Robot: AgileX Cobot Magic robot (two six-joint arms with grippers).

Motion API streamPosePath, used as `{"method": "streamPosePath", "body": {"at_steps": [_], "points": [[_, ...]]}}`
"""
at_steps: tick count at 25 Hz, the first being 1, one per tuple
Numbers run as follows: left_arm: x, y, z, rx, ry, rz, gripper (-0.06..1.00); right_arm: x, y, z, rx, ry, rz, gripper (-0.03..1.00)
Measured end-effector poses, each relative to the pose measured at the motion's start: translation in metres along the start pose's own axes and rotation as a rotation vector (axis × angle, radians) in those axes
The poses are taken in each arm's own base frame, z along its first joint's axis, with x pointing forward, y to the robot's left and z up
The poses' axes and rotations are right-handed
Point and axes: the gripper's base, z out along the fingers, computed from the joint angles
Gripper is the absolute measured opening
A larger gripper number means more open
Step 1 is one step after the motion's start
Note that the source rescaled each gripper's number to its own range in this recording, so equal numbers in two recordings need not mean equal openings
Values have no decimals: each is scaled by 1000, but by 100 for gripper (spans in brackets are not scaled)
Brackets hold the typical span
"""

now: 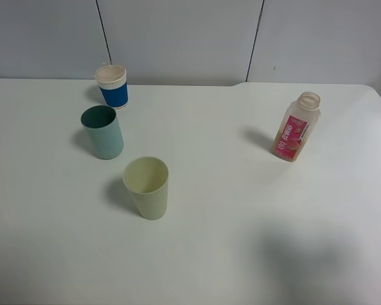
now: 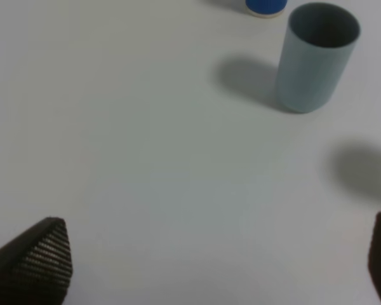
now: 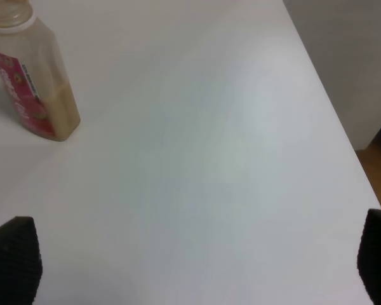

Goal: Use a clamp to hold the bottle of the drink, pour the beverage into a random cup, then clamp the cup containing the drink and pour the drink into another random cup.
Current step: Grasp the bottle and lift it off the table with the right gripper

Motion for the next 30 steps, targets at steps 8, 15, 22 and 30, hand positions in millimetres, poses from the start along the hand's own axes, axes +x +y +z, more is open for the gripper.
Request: {"method": "streamPosePath", "body": {"at_steps": [8, 15, 22, 30], "points": [[0, 0, 0, 0, 0, 0, 95, 0, 0, 0, 0, 0, 0, 100], [0, 0, 0, 0, 0, 0, 95, -3, -2, 2, 21, -3, -54, 100], [0, 0, 0, 0, 0, 0, 95, -19, -1, 26, 33, 122, -108, 100], [0, 0, 0, 0, 0, 0, 95, -44, 6, 74, 3, 226, -195, 100]]}}
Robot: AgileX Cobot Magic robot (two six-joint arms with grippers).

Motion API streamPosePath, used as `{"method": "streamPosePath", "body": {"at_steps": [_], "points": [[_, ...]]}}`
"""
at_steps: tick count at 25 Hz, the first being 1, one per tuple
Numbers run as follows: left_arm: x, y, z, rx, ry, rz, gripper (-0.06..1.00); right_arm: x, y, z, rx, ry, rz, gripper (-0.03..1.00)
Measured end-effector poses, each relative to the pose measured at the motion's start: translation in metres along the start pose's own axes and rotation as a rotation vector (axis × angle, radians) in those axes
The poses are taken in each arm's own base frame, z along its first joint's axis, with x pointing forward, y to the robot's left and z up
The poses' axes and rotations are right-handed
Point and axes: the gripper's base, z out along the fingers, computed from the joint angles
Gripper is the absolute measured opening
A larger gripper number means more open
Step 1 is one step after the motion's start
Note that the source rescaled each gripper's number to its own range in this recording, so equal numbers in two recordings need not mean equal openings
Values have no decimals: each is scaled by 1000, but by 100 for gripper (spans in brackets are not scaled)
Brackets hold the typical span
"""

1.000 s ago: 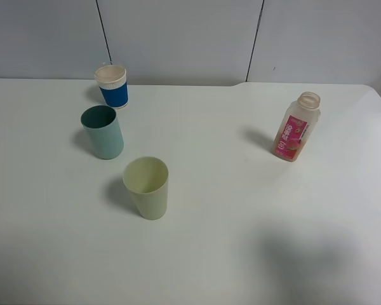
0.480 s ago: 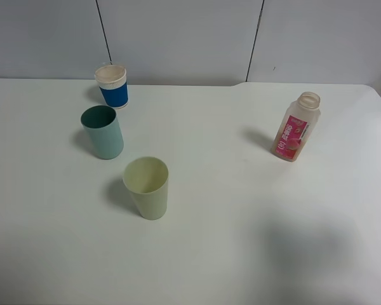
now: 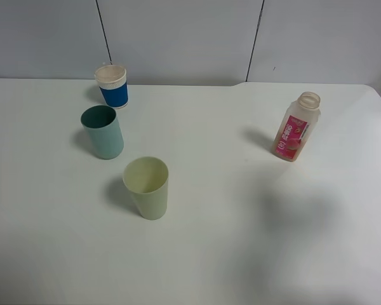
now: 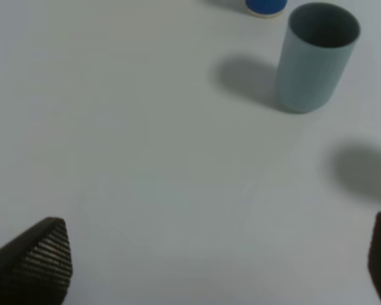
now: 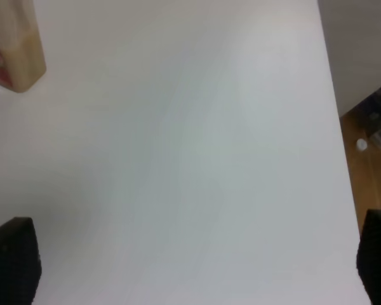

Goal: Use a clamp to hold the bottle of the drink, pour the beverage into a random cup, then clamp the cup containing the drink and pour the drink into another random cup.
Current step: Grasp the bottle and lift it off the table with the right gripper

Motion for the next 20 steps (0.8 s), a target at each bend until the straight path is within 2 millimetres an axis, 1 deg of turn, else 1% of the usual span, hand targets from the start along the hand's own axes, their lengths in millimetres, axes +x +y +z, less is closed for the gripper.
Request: {"method": "streamPosePath", "body": {"at_steps": [6, 10, 17, 18, 19, 20], "points": [[0, 0, 0, 0, 0, 0, 95, -7, 1, 11, -5, 11, -55, 100], [0, 0, 0, 0, 0, 0, 95, -7, 1, 13, -2, 4, -61, 100], [0, 0, 0, 0, 0, 0, 95, 3, 5, 24, -3, -10, -81, 100], [0, 0, 0, 0, 0, 0, 95, 5, 6, 27, -3, -9, -86, 100], [0, 0, 0, 0, 0, 0, 95, 12, 7, 34, 11, -20, -88, 100], [0, 0, 0, 0, 0, 0, 95, 13, 6, 36, 20, -29, -82, 100]]}}
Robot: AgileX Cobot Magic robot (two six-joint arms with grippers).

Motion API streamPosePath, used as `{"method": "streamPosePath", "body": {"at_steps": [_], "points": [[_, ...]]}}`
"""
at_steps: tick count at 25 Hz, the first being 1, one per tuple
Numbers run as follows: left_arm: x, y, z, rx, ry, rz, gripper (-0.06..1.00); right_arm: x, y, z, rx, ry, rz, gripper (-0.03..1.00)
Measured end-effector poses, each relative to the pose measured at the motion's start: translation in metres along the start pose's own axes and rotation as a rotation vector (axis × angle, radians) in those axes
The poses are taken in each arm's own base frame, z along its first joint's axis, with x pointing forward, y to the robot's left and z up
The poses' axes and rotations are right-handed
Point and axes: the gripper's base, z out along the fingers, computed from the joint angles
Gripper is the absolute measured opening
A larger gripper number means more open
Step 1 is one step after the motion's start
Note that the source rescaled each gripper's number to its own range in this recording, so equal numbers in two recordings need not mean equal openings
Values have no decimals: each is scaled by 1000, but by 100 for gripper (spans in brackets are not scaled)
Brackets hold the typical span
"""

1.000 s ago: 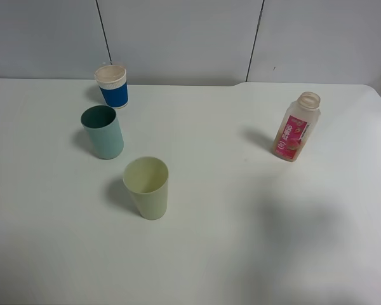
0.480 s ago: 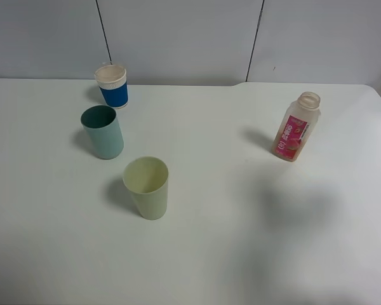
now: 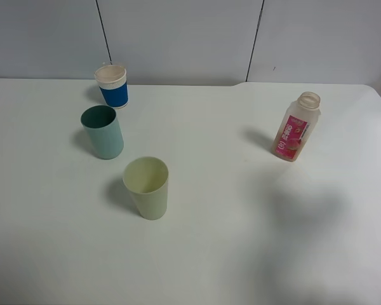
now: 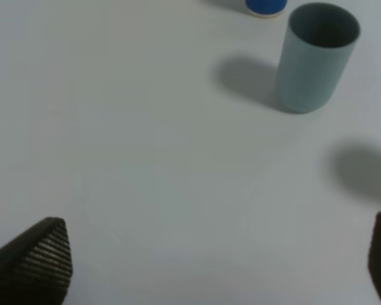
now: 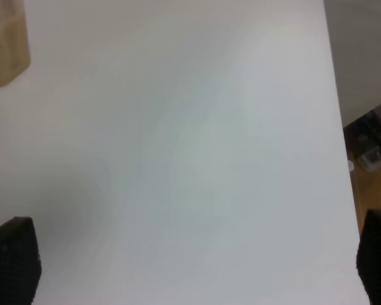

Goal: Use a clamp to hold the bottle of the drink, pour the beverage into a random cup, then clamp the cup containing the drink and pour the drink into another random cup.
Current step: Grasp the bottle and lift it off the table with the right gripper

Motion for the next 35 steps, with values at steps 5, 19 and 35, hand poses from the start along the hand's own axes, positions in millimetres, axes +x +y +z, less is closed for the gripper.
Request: {"method": "streamPosePath", "body": {"at_steps": [5, 19, 35], "points": [[0, 0, 0, 0, 0, 0, 95, 4, -1, 5, 26, -20, 21, 100], [0, 0, 0, 0, 0, 0, 95, -3, -14, 47, 95, -94, 76, 100], [0, 0, 0, 0, 0, 0, 95, -7, -5, 115, -3, -111, -254, 100]]}}
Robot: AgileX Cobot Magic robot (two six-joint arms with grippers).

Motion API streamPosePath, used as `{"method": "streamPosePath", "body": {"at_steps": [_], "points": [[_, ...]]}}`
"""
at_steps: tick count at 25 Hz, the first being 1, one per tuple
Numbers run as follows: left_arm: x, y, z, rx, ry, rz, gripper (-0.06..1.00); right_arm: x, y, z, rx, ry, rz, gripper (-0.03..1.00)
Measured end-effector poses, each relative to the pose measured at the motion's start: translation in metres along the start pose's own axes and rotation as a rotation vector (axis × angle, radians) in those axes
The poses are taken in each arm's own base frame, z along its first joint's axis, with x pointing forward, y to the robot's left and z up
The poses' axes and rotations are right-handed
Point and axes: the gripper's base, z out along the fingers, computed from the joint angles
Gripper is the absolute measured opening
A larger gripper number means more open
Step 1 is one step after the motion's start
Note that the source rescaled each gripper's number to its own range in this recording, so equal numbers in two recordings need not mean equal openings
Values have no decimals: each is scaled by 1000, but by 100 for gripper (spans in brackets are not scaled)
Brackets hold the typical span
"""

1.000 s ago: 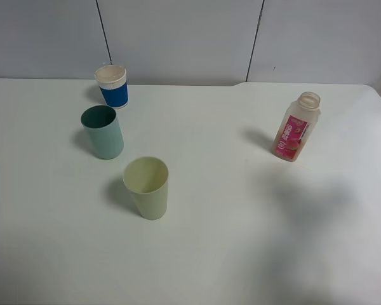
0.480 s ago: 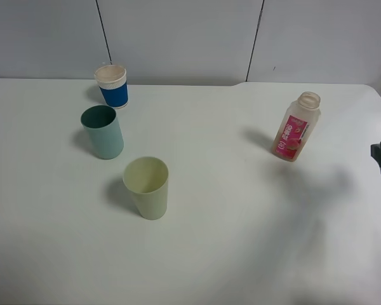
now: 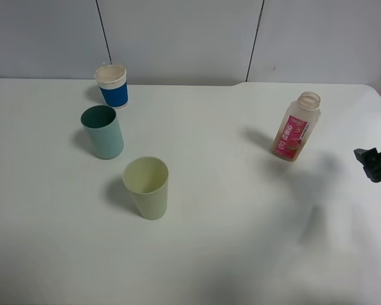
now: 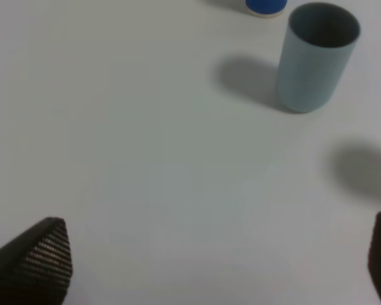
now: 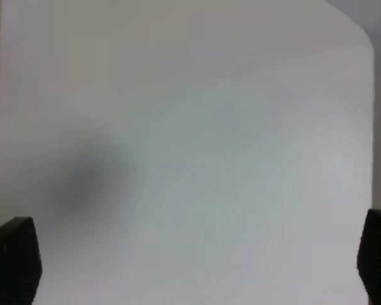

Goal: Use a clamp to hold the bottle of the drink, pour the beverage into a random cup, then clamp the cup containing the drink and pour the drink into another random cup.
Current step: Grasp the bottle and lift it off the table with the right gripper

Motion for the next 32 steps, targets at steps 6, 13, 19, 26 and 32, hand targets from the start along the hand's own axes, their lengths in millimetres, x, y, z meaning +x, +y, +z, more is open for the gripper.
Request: {"method": "streamPosePath", "body": {"at_steps": [6, 13, 19, 26, 32], "points": [[0, 0, 0, 0, 0, 0, 95, 8, 8, 24, -50, 1, -85, 100], [0, 0, 0, 0, 0, 0, 95, 13, 15, 43, -74, -32, -81, 100], [0, 0, 0, 0, 0, 0, 95, 21, 24, 61, -98, -67, -69, 100], [0, 0, 0, 0, 0, 0, 95, 13, 27, 69, -139, -153, 1, 100], [0, 0, 0, 0, 0, 0, 95, 14, 33, 74, -183, -181, 19, 100]]}}
